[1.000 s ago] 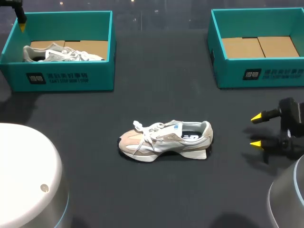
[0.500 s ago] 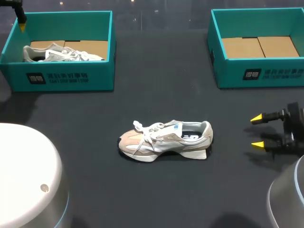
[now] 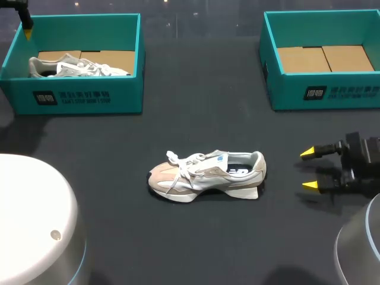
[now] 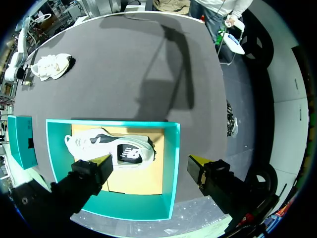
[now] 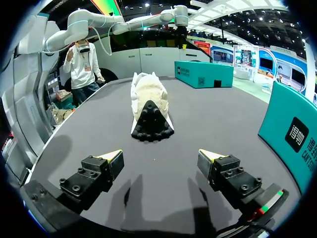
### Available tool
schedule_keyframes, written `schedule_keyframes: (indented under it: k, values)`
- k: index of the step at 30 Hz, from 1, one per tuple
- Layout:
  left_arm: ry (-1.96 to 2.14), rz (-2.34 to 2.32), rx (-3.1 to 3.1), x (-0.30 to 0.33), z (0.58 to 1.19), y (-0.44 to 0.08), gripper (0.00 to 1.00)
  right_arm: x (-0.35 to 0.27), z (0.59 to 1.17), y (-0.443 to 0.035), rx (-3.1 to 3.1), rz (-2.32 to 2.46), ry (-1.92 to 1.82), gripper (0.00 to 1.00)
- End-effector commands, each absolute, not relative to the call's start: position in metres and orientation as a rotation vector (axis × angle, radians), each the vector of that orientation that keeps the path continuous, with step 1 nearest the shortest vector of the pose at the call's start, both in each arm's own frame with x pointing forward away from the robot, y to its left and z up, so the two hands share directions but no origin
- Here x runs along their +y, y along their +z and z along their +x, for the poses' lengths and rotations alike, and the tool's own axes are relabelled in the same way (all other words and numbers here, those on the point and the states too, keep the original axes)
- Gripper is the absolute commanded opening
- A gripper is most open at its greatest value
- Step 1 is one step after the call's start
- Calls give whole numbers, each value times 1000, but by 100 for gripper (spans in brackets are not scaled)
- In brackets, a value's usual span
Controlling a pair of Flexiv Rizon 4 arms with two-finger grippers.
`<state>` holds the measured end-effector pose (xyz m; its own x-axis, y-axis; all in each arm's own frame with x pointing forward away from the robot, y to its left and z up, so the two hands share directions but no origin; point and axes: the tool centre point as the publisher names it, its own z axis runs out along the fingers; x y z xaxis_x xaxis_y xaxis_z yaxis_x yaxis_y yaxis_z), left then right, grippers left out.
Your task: Take the shoe out of the shoebox, open the shoe tongue, remove and reinsert the insole, then place the shoe into the shoebox
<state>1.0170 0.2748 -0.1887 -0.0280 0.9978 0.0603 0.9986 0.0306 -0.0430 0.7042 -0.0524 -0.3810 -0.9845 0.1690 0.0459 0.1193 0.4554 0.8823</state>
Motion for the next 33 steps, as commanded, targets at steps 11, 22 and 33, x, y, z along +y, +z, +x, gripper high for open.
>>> schedule_keyframes:
  k: [11,22,33]
  values:
    - [-22,-2139,-2201,275,1016,-188,100,-35,703,-381,2621,259,1613,100]
    - [-22,-2139,-2201,275,1016,-188,100,-11,701,-384,2583,201,1618,100]
    - [-22,-2139,-2201,275,1016,-188,100,18,702,-385,2554,179,1654,100]
